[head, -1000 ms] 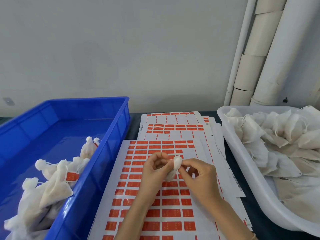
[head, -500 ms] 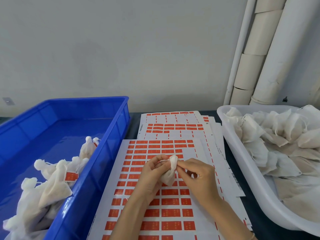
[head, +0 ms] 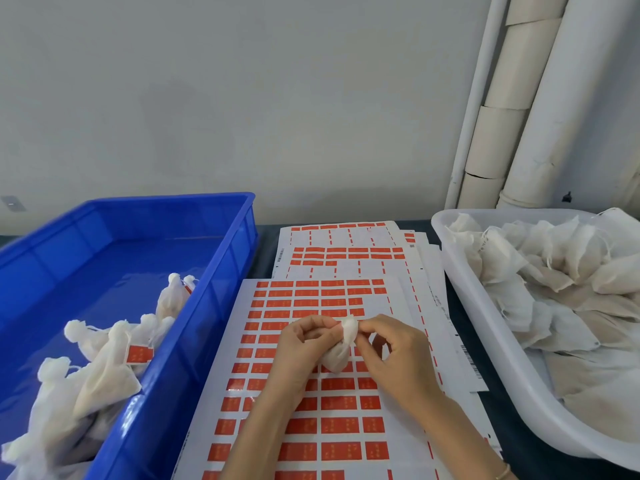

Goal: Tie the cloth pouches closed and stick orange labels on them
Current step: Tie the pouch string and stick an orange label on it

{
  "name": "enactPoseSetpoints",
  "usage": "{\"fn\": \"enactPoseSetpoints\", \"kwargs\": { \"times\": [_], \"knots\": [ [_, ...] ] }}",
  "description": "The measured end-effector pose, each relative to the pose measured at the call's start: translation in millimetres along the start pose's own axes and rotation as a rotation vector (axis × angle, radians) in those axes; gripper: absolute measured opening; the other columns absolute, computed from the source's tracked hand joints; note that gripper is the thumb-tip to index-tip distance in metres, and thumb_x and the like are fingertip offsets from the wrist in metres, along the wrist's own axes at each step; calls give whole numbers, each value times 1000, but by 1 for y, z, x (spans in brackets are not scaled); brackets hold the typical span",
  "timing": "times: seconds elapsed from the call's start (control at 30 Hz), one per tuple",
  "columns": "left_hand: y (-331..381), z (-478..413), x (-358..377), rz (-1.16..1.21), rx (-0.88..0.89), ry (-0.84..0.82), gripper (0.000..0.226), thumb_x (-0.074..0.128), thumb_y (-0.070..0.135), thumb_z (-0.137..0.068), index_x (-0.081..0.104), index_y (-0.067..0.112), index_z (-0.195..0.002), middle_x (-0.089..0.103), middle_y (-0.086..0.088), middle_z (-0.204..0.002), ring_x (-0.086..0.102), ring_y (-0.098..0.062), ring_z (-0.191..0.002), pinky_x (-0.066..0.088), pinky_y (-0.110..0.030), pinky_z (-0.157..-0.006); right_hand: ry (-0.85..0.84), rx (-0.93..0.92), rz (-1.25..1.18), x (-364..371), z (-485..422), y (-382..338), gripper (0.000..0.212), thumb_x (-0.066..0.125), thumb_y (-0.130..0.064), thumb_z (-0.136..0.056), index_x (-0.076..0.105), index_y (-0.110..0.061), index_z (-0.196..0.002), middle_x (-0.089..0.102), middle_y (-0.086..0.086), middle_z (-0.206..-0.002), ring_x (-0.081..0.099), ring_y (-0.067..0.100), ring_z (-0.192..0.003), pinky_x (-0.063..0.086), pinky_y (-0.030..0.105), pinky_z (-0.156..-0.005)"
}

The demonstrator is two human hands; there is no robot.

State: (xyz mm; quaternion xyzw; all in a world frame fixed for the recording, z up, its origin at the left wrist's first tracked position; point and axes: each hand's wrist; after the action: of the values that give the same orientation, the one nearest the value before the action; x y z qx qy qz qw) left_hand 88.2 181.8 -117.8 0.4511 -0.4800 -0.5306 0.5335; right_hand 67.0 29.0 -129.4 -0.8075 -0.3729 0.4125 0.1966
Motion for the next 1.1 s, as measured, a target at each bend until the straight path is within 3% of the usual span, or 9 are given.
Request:
{"fn": "enactPoseSetpoints", "kwargs": {
  "times": [0.27,0.47,0.57,0.67,0.8,0.93,1.1],
  "knots": [
    [0,-1,0,-7,10,49,16,76,19,-79,69,26,-92,72,9,-86,70,-13,-81,54,-19,-62,-8,-24,67,1,-2,-2,23,55,-39,-85,65,-23,-98,67,-14,-91,57,-4,-62,43,2,-62],
    [2,0,-2,20,43,-4,12,75,22,-79,71,25,-90,73,9,-85,69,-8,-79,53,-18,-64,55,-17,100,-1,-4,0,22,54,-38,-87,64,-22,-97,68,-11,-91,55,-3,-59,39,1,-62],
    [4,3,-1,-31,60,-116,9,67,30,-86,72,34,-91,72,12,-90,68,-6,-84,52,-15,-65,84,-22,98,-2,-5,-1,27,49,-43,-88,64,-21,-95,68,-11,-89,53,-5,-58,40,1,-60],
    [9,7,3,-7,-3,-301,24,48,46,-94,72,41,-94,71,9,-91,68,-8,-86,52,-20,-72,82,-14,81,-2,-5,0,20,56,-38,-87,63,-22,-95,66,-13,-89,55,-5,-61,42,0,-60],
    [2,5,7,-149,44,-295,55,37,65,-87,63,25,-116,67,-6,-105,65,-20,-98,51,-32,-91,66,-45,103,-1,-4,2,18,59,-33,-87,64,-20,-98,69,-10,-91,56,-3,-61,43,1,-61],
    [5,7,7,-68,180,-253,41,34,56,-90,68,36,-102,67,-1,-75,65,-11,-68,52,-18,-65,133,-135,178,-3,-5,2,13,60,-27,-88,62,-18,-96,69,-6,-83,59,3,-58,47,7,-60],
    [7,7,7,-13,280,-223,42,32,47,-92,69,29,-97,62,-1,-60,58,-12,-54,50,-18,-58,228,-203,266,-10,-7,4,15,63,-26,-83,63,-15,-93,70,-2,-80,63,11,-57,52,17,-58]
  ]
}}
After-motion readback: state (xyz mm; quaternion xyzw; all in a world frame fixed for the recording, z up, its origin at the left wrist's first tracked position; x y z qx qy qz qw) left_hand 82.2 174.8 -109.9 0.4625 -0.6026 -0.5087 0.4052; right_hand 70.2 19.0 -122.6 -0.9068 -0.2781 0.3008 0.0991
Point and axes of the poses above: each hand's wrist, its own z-axis away from the middle knuckle, its own x-axis out of the palm, y = z × x
